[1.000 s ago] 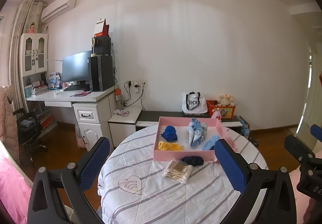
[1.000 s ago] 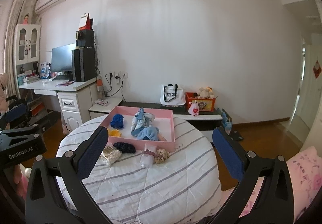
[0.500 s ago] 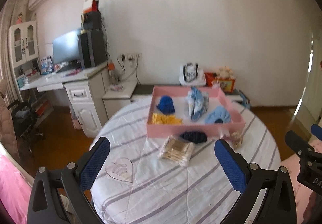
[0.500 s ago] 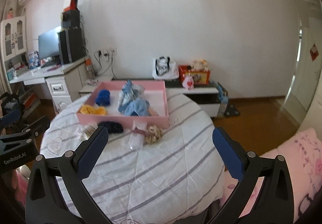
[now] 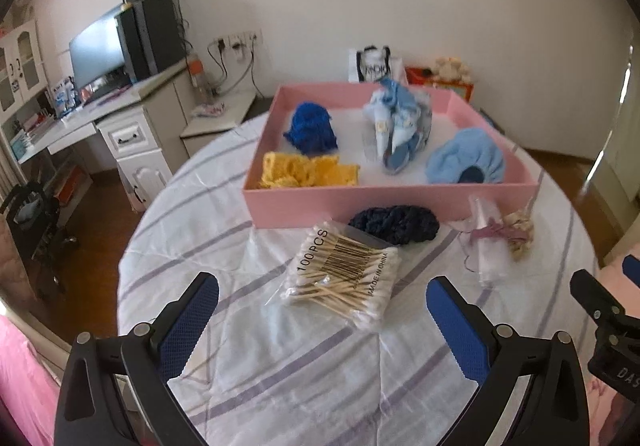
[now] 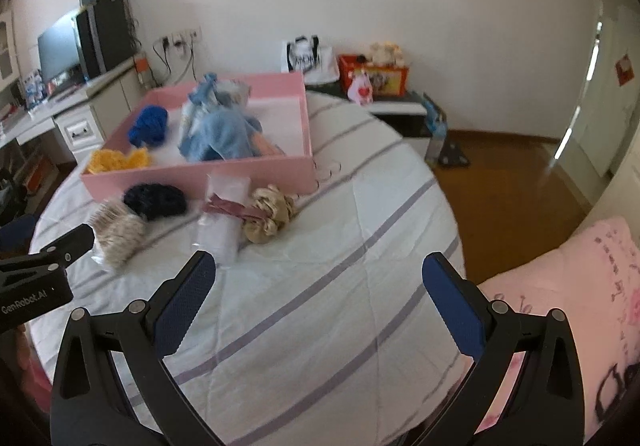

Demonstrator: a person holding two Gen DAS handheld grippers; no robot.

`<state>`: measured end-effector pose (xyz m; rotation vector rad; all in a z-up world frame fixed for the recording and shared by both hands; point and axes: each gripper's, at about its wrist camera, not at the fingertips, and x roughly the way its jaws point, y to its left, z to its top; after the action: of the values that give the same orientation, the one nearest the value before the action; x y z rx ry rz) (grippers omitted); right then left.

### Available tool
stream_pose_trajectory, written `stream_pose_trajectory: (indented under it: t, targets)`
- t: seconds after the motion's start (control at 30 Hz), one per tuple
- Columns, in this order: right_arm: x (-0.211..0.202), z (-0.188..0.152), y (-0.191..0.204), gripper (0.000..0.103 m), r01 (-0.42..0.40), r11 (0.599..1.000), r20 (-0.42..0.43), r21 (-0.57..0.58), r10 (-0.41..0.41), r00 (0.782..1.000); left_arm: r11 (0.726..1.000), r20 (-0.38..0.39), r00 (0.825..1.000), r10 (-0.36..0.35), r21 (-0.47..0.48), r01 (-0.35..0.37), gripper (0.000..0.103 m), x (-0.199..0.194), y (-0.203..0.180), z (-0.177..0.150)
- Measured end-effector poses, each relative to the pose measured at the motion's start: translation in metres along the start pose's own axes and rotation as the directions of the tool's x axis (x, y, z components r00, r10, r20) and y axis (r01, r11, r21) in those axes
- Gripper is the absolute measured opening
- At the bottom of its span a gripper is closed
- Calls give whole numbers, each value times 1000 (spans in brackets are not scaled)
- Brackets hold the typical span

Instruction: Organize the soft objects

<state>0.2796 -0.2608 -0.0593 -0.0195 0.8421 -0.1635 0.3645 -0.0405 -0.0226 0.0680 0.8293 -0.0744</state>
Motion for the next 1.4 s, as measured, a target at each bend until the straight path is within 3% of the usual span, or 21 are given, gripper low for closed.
stream_pose_trajectory:
  t: [0.33,0.47,0.57,0.73,0.8,0.9,0.97,1.03,1.4]
  targets:
    - [53,5,-5,103,-5,1000,-96,20,7,995,1000,-115,993,3,2,-2,103,87,-7,8]
    - [68,11,-1,103,-21,1000,-107,10,22,994,999,-133,990,-41,-28,38,86,104,-2,8]
    - [79,14,3,103,-36,999,-115,-4,35,993,998,-102,993,-53,-34,50,75,106,0,7]
    - [91,19,8,99,-81,997,-116,-19,78,990,998,-83,995,-63,-35,61,72,110,1,6]
    - [94,20,10,93,-128,992,-119,-24,124,985,997,-78,995,-66,-36,63,72,110,1,4]
    - [97,20,15,63,-160,986,-124,-45,154,980,997,-75,995,-67,-39,64,71,107,2,2]
    - [100,21,16,35,-156,986,-123,-54,149,981,997,-73,995,-65,-39,62,71,103,1,0]
    - [101,23,17,21,-159,986,-121,-46,152,981,997,-73,995,-63,-38,60,70,101,0,0]
    - [84,19,9,17,-177,984,-109,-9,175,978,997,-60,997,-58,-47,55,68,84,1,-2]
